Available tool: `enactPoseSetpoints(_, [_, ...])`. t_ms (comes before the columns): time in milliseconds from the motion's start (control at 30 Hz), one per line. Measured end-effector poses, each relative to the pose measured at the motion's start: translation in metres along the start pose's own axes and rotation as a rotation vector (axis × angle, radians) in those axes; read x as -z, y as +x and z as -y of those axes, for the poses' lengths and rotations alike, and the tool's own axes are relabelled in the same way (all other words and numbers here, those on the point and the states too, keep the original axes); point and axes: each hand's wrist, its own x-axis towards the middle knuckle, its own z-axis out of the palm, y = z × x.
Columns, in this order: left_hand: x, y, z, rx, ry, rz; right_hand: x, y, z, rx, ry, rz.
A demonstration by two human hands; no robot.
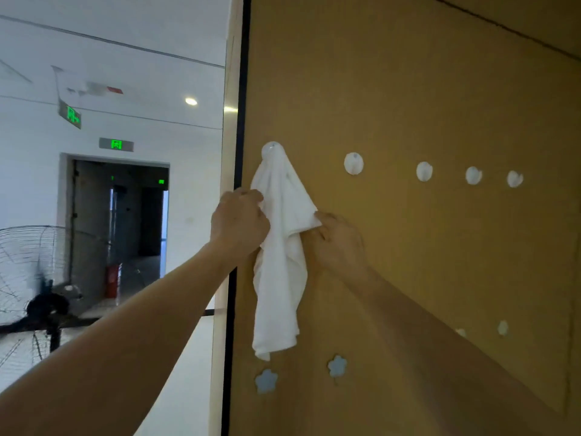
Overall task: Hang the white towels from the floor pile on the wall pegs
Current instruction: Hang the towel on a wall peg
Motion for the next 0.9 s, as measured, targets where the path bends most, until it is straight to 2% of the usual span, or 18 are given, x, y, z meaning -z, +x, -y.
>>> enactPoseSetpoints(167, [0.014, -0.024, -0.074, -0.167, 0.040, 0.006, 0.059, -0.031, -0.014, -0.022, -0.121, 0.010])
enactPoseSetpoints(400, [-0.017, -0.091, -0.219, -0.266, -0.178, 0.132, 0.205, -0.112, -0.075, -0.107, -0.362, -0.035])
enactPoseSetpoints(633, [-0.059, -0.198, -0.450, -0.465, -0.393, 0.324, 0.407, -0.255, -0.152, -0.380, -0.737, -0.014])
enactPoseSetpoints(767, [-0.058, -0.273, -0.591, -0.565, -0.586, 0.448, 0.527, -0.353, -0.182, -0.580, -0.894, -0.042])
enactPoseSetpoints(900, [-0.045, -0.357, -0.715, -0.767, -0.737, 0.563, 0.633, -0.459, -0.189, -0.808, -1.010, -0.089])
